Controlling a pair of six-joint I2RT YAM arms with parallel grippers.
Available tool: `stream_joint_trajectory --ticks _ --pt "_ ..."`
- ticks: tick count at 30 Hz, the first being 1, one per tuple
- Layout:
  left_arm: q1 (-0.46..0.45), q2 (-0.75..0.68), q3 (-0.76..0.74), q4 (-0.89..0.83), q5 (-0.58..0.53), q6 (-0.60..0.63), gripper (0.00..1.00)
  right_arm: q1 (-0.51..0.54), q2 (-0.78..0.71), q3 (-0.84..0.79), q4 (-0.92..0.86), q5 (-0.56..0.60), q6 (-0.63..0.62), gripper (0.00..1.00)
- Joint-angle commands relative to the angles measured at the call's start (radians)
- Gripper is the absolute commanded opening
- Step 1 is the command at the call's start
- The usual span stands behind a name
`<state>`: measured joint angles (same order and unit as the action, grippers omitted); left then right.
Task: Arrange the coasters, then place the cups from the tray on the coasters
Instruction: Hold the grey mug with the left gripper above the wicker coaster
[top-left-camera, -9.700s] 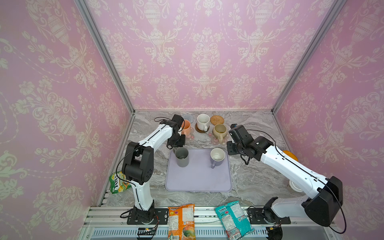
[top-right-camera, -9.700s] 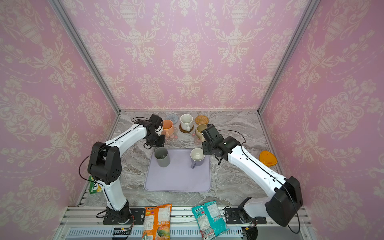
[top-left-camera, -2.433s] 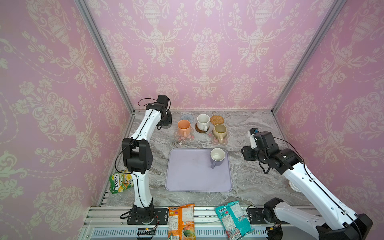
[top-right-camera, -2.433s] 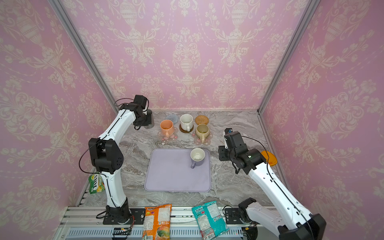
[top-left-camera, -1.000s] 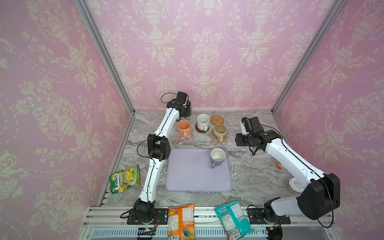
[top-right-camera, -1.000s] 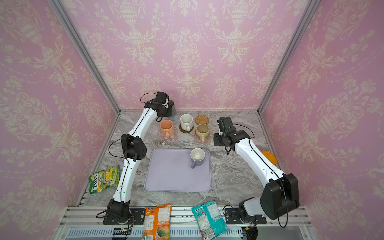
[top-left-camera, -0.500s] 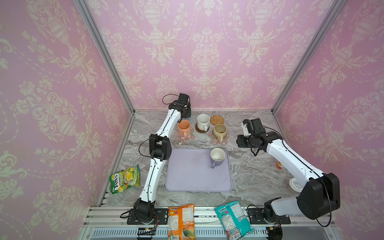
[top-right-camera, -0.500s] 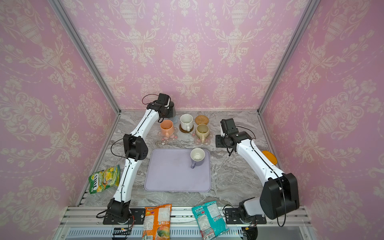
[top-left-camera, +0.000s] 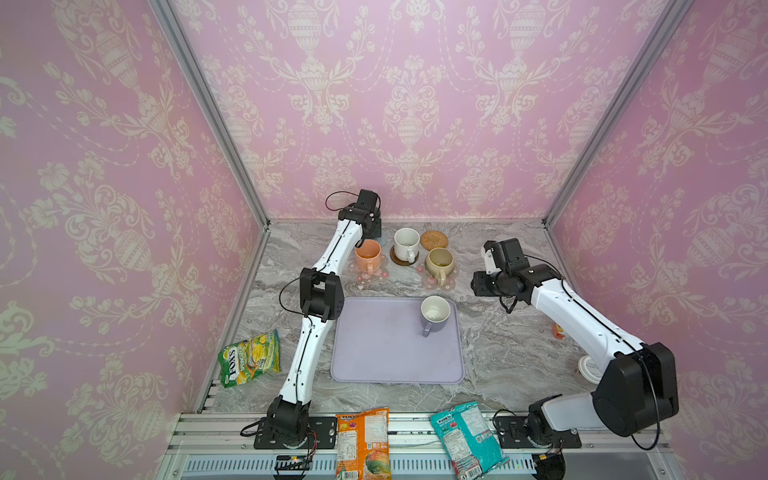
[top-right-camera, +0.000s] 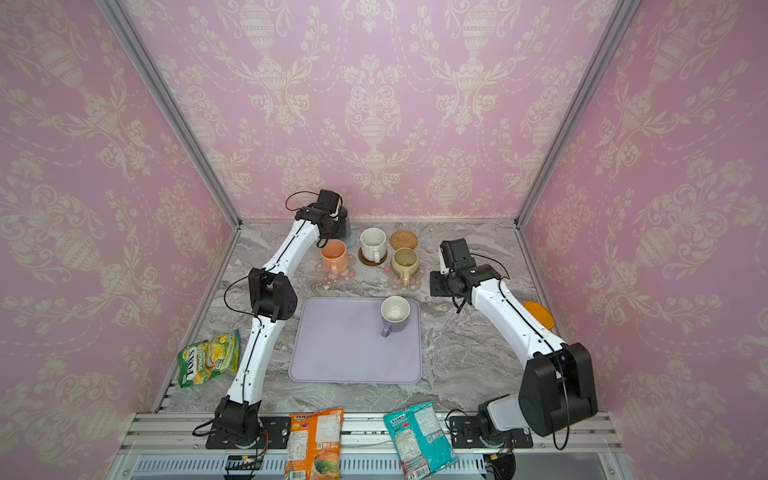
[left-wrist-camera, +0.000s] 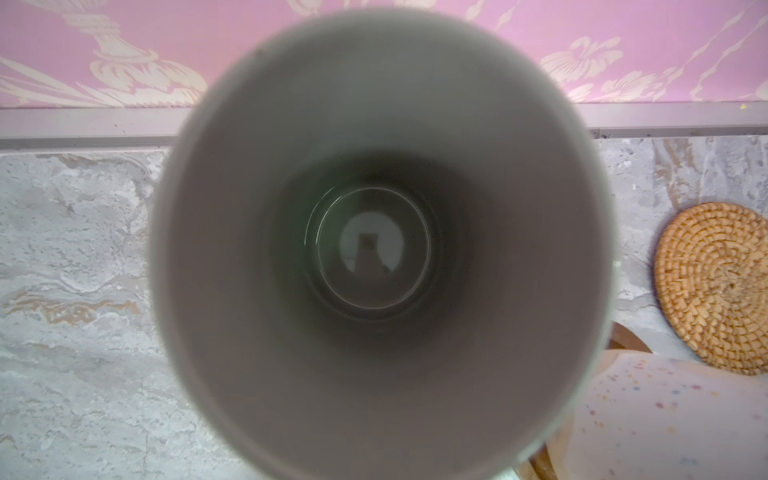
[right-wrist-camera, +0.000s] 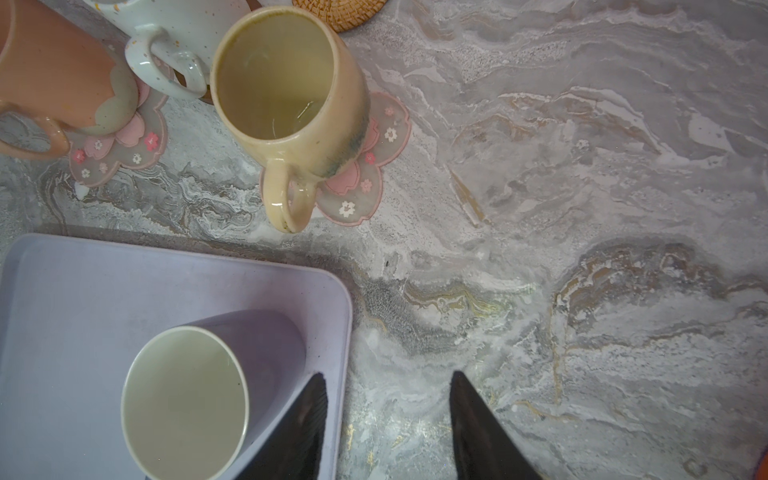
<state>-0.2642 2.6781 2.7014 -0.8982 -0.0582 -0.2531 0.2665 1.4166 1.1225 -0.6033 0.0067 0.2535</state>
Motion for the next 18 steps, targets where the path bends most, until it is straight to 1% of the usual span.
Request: stream_joint_trajectory --ticks 1,12,18 --pt "-0.003 -0.014 0.045 0.023 -0.013 -0.022 0.00 -0.007 0.009 -0.017 0.000 0.009 -0.022 0.49" --pt "-0.003 -0.014 0.044 0.009 0.012 -0.039 0.00 -0.013 0.005 -0.033 0.009 -0.001 -0.019 0.49" --pt "-0.003 -0.021 0.043 -0.001 0.035 -0.027 0.11 -0.013 -0.001 -0.040 0.013 -0.005 -0.014 0.49"
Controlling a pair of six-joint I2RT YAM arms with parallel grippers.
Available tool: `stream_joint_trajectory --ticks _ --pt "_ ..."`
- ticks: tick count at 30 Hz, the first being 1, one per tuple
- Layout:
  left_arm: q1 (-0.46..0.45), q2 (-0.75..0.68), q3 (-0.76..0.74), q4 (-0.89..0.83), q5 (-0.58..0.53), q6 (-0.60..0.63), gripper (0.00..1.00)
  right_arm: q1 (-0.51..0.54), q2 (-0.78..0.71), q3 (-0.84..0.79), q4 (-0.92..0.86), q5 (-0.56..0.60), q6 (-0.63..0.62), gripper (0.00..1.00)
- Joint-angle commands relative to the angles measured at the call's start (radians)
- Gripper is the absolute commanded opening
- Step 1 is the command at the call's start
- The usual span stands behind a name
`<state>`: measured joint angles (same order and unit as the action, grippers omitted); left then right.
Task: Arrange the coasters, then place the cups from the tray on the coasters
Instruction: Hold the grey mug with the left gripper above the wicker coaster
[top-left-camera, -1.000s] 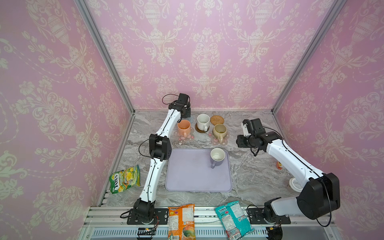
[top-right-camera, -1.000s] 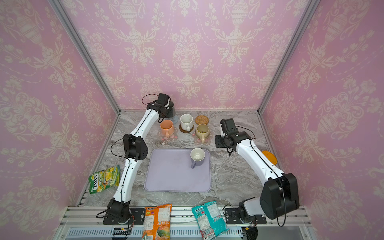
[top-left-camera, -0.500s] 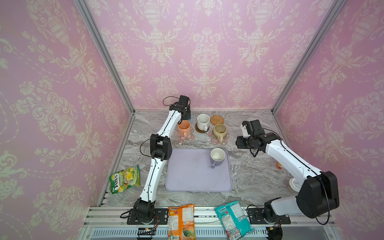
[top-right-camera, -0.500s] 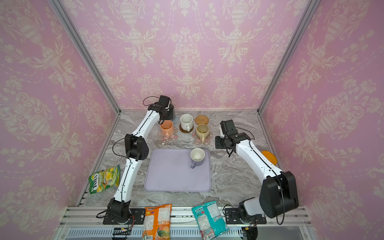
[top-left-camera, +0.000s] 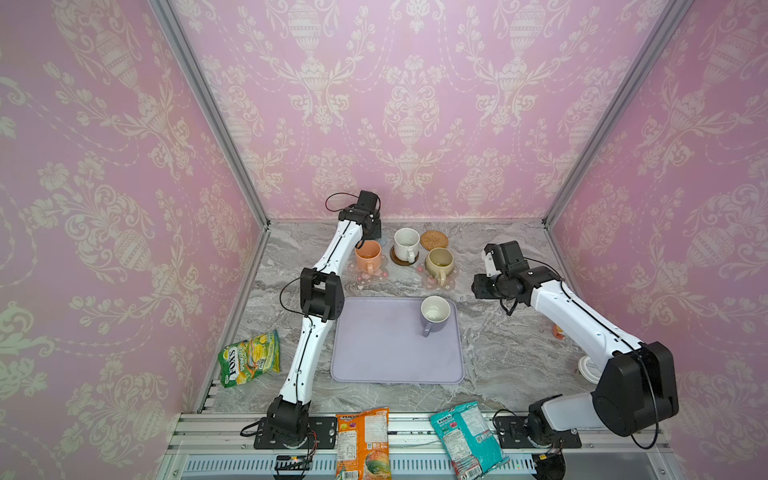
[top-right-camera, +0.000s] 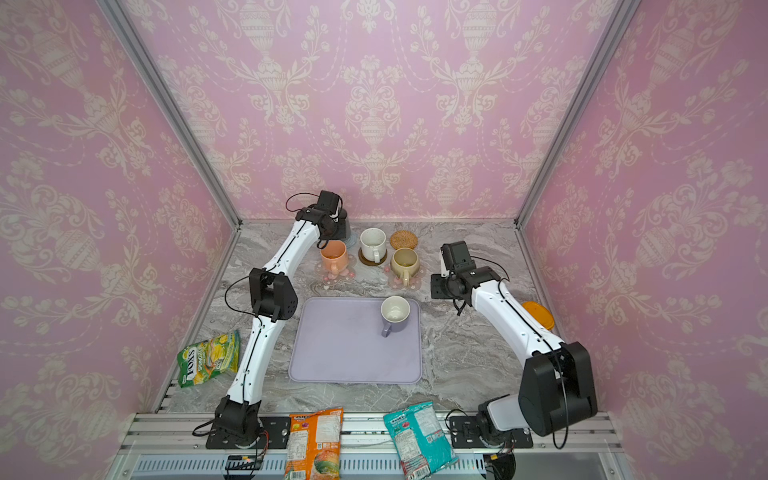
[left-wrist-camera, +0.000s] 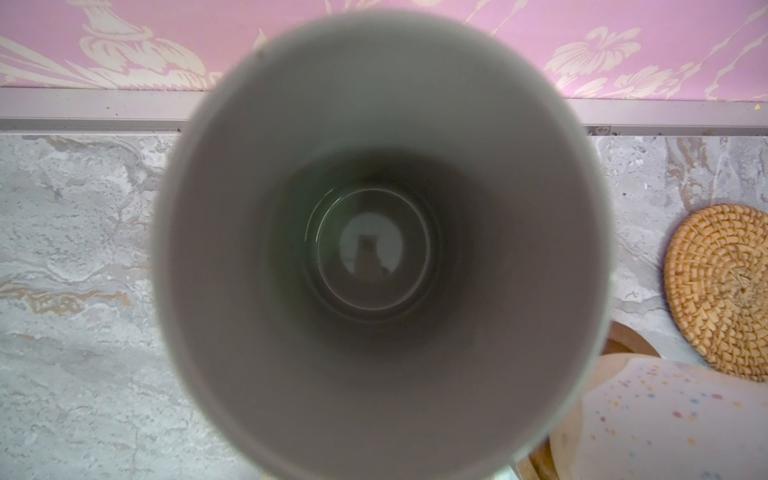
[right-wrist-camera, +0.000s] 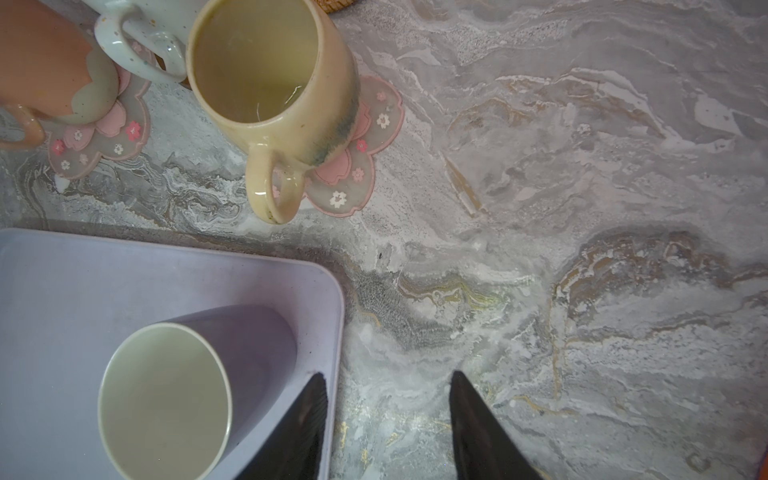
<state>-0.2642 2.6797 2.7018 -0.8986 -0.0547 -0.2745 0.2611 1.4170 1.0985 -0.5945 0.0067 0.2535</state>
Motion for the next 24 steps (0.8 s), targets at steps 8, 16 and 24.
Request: stream_joint_trajectory --ticks 8,16,24 --pt "-0.003 -0.033 0.042 -0.002 0.061 -0.005 0.31 -0.009 -0.022 -0.026 0.003 -0.007 -0.007 0.50" --pt "-0.003 -0.045 0.042 -0.010 0.054 -0.006 0.30 -0.008 -0.042 -0.040 0.002 -0.008 0.000 0.50" --pt "-0.003 -0.060 0.043 -0.033 0.055 0.010 0.31 -0.008 -0.061 -0.049 -0.001 -0.012 0.004 0.50"
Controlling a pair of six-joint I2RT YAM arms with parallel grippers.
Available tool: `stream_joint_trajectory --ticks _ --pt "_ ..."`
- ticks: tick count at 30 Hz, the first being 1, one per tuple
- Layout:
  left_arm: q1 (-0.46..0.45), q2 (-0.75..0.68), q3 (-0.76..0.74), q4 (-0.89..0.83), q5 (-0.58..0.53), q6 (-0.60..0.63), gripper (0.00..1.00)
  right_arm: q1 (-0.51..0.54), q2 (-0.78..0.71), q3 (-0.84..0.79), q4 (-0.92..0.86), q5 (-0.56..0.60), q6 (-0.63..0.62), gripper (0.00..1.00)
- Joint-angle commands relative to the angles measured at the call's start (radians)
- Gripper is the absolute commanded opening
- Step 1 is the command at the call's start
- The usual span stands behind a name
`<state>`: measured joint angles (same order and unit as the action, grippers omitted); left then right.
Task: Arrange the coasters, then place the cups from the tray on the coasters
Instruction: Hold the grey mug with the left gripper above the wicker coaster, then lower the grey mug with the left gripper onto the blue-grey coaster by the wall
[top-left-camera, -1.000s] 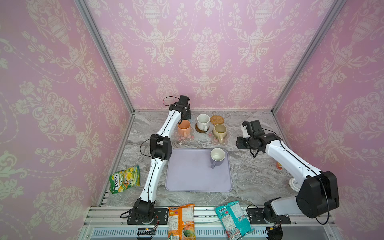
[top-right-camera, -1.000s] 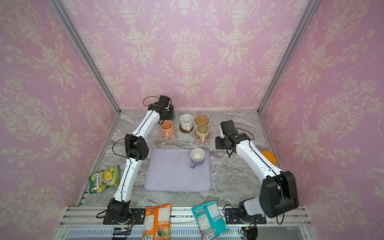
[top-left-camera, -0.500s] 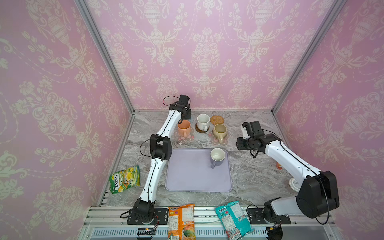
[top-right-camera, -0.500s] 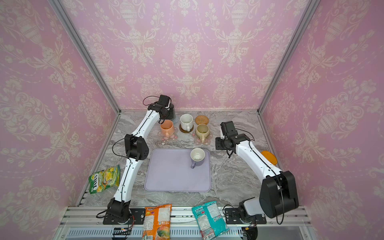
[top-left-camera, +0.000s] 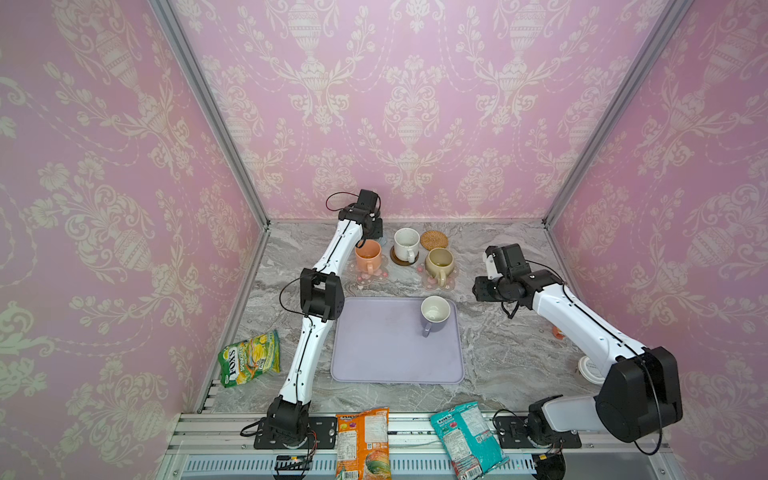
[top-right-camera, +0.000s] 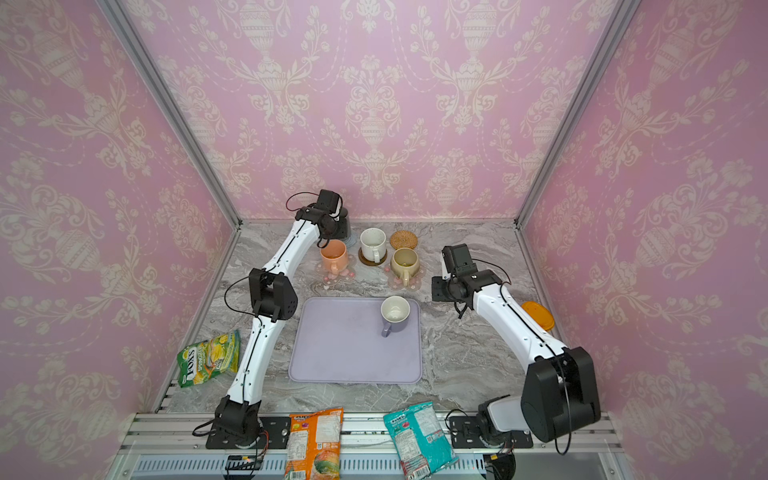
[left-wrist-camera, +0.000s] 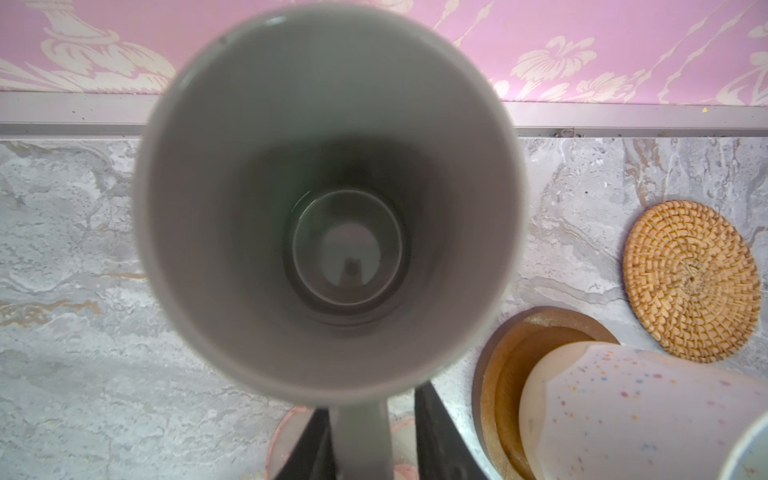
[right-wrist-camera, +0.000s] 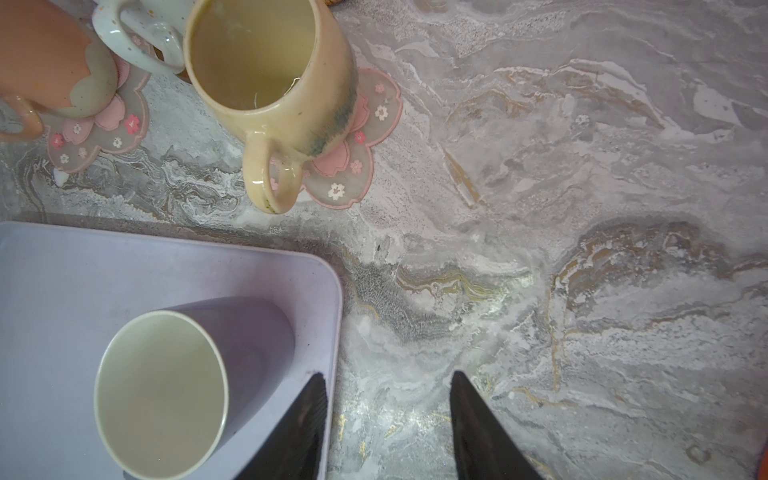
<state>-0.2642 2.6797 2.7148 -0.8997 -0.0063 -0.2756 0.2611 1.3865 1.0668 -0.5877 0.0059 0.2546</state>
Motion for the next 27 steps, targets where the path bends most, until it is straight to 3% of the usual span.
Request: stream_joint_trajectory --ticks 1,6,27 --pt "-0.003 -0.060 0.030 -0.031 0.006 0.013 0.30 -0.008 -0.033 -0.018 -0.008 -0.011 0.005 0.50" --pt "-0.003 -0.057 0.030 -0.031 -0.005 0.024 0.18 -0.008 -0.044 -0.025 -0.007 -0.010 0.010 0.50" --pt "-0.006 -0.112 0.030 0.039 0.014 0.014 0.04 -0.007 -0.054 -0.033 0.008 -0.010 0.022 0.50"
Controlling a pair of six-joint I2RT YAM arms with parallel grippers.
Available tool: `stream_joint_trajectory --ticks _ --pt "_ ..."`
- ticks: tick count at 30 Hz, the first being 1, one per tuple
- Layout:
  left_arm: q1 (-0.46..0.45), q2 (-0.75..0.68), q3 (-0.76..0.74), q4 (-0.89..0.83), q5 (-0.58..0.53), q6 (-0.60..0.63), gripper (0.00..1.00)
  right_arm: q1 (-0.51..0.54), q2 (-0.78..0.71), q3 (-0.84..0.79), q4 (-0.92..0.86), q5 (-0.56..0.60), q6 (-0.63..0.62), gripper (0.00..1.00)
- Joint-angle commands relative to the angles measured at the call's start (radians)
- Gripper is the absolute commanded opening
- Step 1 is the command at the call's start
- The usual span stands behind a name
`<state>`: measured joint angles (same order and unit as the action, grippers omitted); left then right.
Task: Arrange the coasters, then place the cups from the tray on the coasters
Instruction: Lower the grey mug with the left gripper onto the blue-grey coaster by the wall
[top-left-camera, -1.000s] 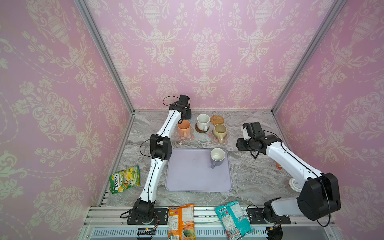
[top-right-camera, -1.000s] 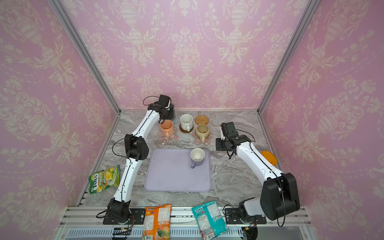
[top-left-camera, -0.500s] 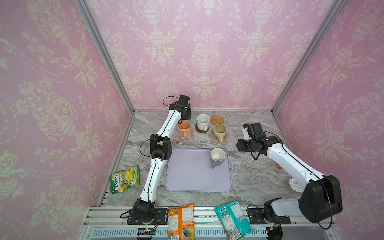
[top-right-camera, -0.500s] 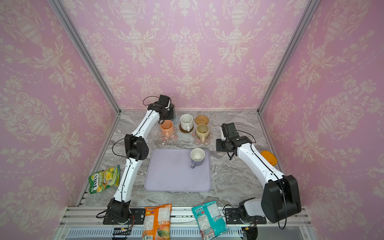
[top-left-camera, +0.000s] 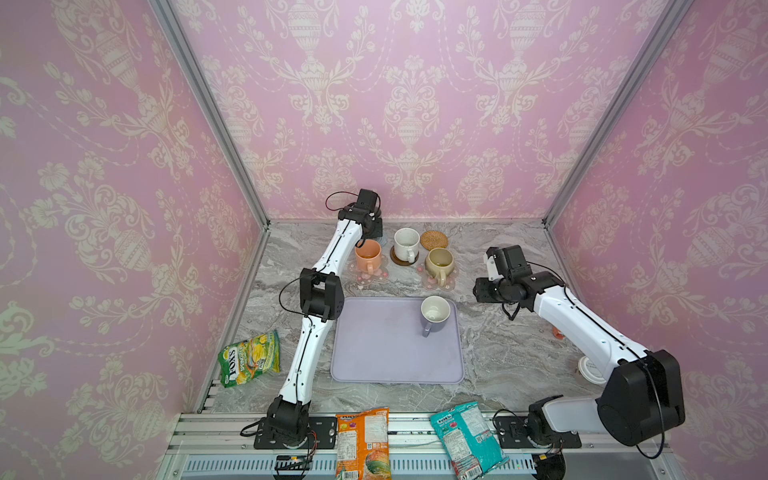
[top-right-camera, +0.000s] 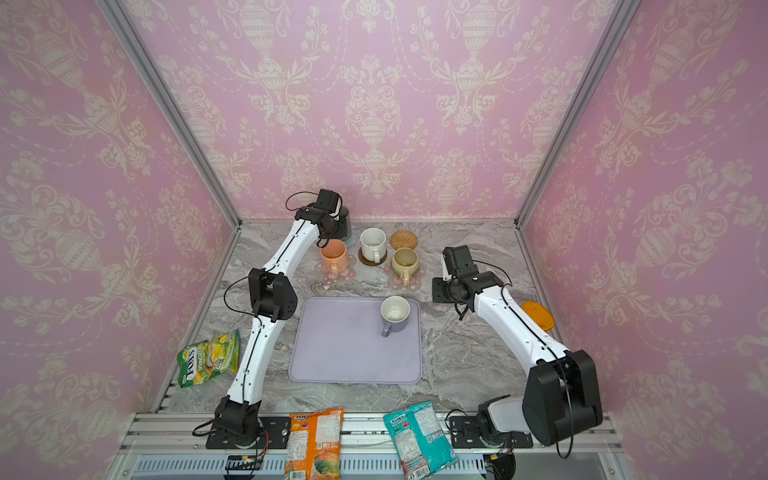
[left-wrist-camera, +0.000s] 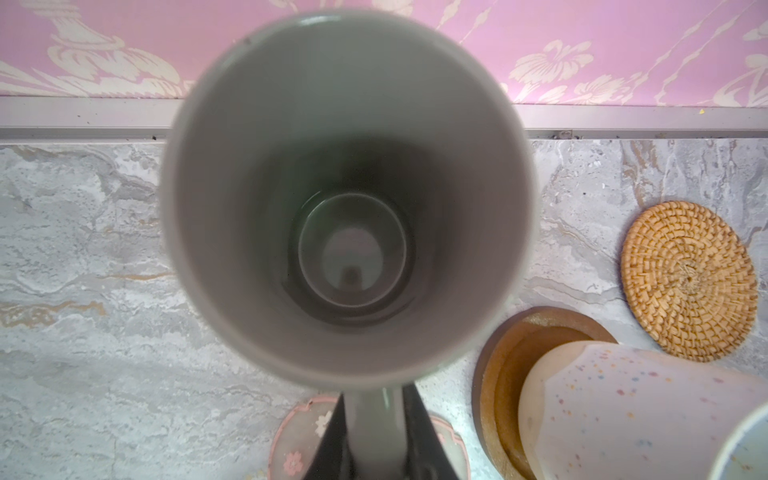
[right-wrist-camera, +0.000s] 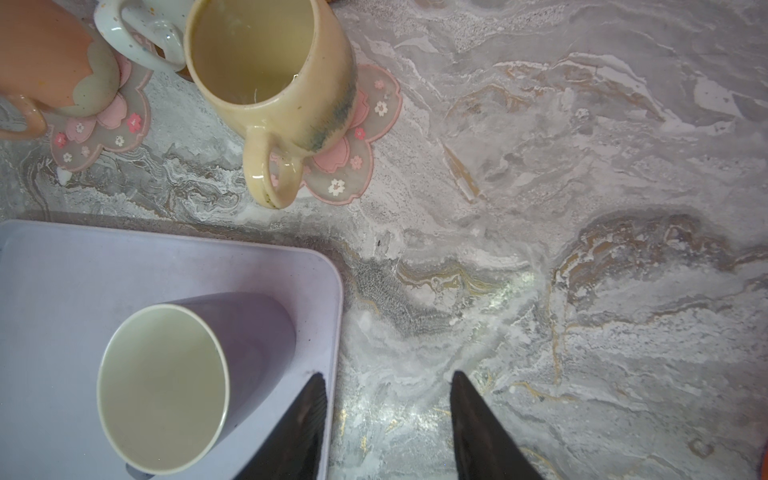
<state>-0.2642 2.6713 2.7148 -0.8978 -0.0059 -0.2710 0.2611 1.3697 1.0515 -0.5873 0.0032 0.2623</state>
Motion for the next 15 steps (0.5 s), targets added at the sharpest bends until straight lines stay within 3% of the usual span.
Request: stream_joint_trajectory --ticks 1,15 --pt "-0.008 -0.106 0.030 0.038 0.014 0.013 0.04 -0.008 -0.039 -0.022 0.009 -0.007 0.015 0.50" --pt "-0.027 -0.124 0.001 -0.047 -0.043 0.042 0.02 -0.008 -0.058 -0.050 0.017 -0.013 0.026 0.50"
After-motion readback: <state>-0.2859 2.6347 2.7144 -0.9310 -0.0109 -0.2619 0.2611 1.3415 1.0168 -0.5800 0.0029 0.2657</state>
